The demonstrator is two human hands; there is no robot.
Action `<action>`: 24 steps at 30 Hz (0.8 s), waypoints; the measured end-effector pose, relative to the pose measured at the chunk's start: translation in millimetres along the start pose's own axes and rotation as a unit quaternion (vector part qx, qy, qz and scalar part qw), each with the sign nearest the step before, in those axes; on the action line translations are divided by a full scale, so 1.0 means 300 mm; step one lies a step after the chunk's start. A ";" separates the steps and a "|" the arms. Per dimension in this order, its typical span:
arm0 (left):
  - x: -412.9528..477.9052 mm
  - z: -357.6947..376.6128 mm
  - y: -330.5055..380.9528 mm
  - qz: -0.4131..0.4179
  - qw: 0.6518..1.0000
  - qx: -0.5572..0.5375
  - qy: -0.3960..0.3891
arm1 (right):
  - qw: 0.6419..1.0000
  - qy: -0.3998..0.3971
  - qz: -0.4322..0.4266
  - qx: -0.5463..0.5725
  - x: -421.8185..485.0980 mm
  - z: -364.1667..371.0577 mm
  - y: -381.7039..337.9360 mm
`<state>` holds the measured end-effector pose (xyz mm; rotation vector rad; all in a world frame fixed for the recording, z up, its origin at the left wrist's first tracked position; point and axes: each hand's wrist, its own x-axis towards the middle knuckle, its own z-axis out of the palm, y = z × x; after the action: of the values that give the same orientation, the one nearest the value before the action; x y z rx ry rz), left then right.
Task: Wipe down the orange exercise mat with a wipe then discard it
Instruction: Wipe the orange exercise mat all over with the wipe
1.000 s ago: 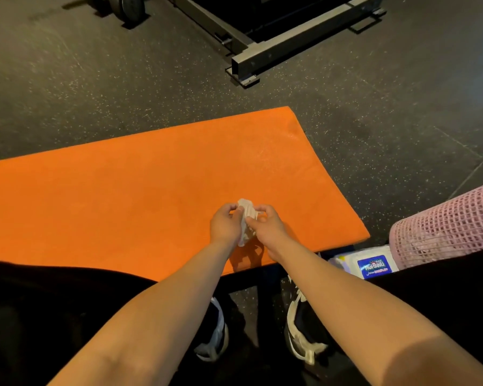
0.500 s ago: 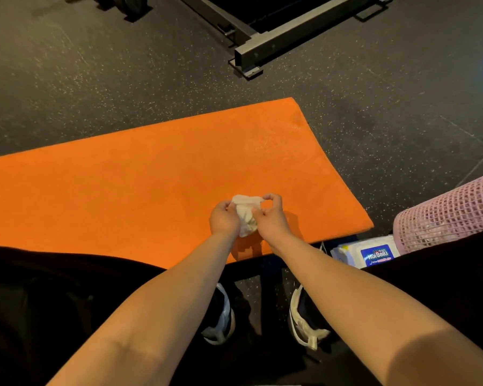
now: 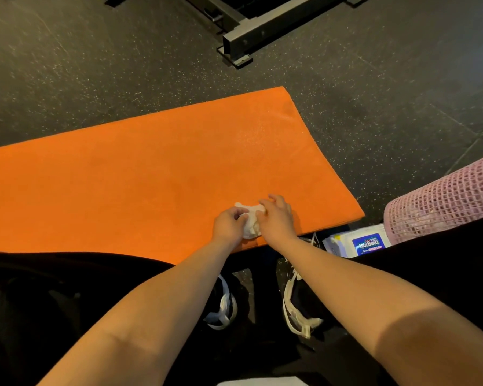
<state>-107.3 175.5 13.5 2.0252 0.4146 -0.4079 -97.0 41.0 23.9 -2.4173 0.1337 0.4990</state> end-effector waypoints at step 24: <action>-0.088 -0.027 -0.153 0.149 0.925 0.341 -0.077 | 0.963 -0.107 -0.131 -0.210 -0.020 0.086 0.098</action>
<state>-150.3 200.2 -6.2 2.6522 -0.1710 -0.5681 -117.3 34.0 -9.5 -2.7089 -0.4210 0.7176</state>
